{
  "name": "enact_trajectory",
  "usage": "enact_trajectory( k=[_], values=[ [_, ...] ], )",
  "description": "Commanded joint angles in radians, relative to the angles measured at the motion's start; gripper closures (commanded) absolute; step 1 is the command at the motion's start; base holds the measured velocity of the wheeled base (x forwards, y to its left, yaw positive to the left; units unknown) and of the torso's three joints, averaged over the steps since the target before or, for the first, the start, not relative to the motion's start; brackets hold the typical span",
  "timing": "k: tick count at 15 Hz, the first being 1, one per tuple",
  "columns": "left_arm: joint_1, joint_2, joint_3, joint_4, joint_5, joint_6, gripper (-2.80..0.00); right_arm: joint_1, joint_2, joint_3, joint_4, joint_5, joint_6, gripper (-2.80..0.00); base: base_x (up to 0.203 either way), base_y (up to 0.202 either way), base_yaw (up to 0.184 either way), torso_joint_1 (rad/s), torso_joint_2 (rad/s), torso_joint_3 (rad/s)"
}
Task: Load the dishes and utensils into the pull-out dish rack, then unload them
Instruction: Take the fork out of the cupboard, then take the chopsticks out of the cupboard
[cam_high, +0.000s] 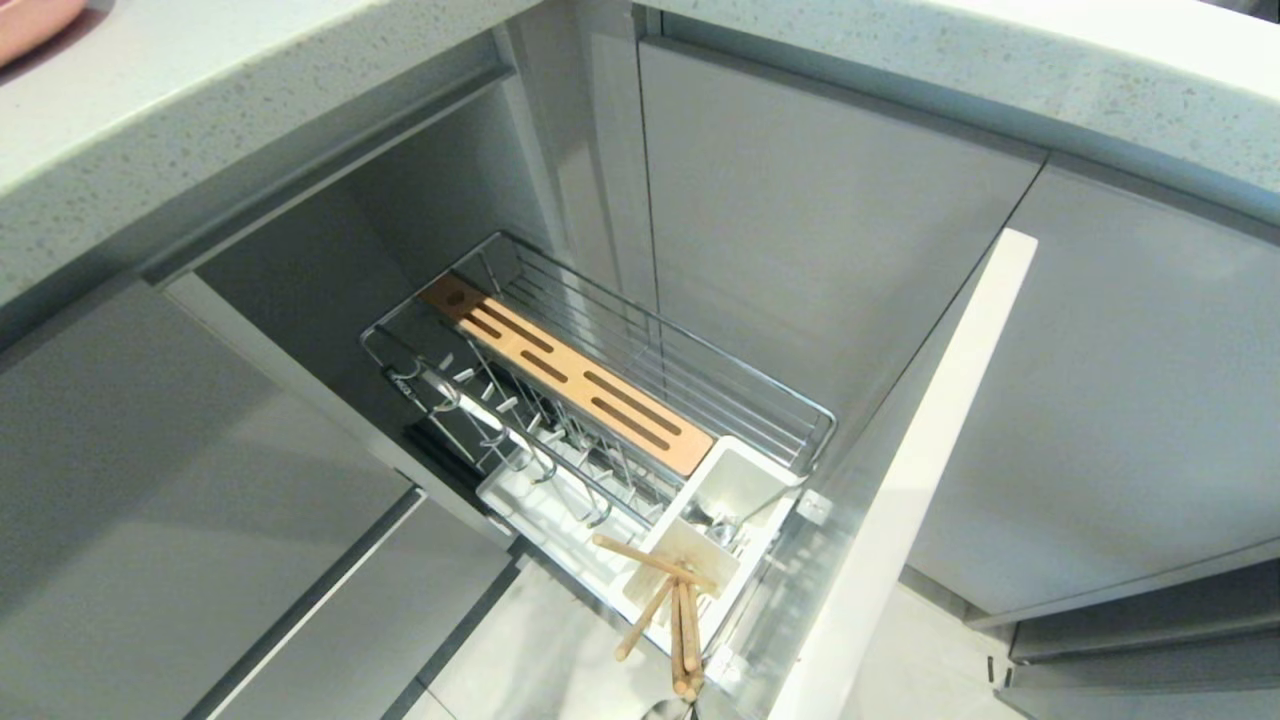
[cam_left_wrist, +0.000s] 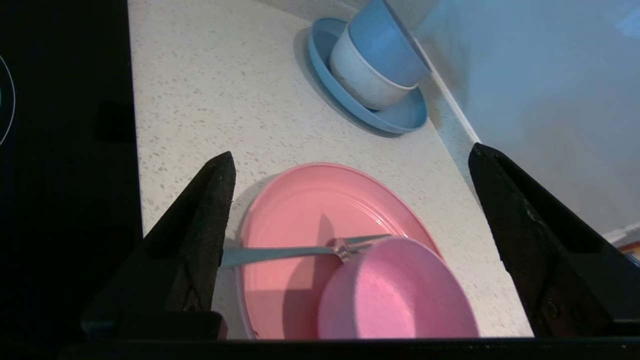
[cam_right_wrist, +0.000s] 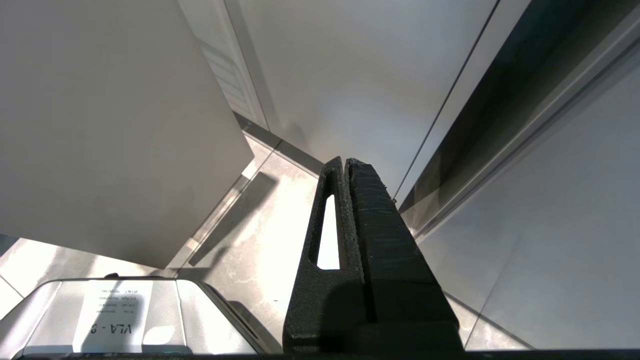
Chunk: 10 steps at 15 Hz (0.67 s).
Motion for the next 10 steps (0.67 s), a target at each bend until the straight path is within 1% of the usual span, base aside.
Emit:
enact_trajectory(
  k=[1,2,3,4,5,7,8,10],
  values=[
    [-0.001,-0.064,0.021,0.001,-0.002,-0.003,-2.37,0.000,0.000,0.001,0.000,0.000,0.000,0.00,0.000,0.000,0.000,0.000,0.00,0.000],
    [-0.008,-0.101,0.034,0.001,-0.004,-0.005,0.00,0.001,0.000,0.001,0.000,0.000,0.000,0.00,0.000,0.000,0.000,0.000,0.00,0.000],
    [-0.024,-0.131,0.045,0.003,-0.007,-0.006,0.00,0.000,0.000,0.002,0.000,0.000,0.000,0.00,0.000,0.000,0.000,0.000,0.00,0.000],
    [-0.063,-0.171,0.062,0.005,-0.007,-0.005,0.00,0.000,0.000,0.002,0.000,0.000,0.000,0.00,0.000,0.000,0.000,0.000,0.00,0.000],
    [-0.125,-0.205,0.073,0.005,-0.005,-0.003,0.00,0.000,0.000,0.002,0.000,0.000,0.000,0.00,0.000,0.000,0.000,0.000,0.00,0.000],
    [-0.257,-0.261,0.092,0.007,0.014,0.026,0.00,0.000,0.000,0.002,0.000,0.000,0.000,0.00,0.000,0.000,0.000,0.000,0.00,0.000],
    [-0.350,-0.295,0.115,0.009,0.042,0.049,0.00,0.000,0.000,0.002,0.000,0.000,0.000,0.00,0.000,0.000,0.000,0.000,0.00,0.000],
    [-0.578,-0.360,0.165,0.014,0.117,0.093,0.00,0.001,0.000,0.002,0.000,0.000,0.000,0.00,0.000,0.000,0.000,0.000,0.00,0.000]
  ],
)
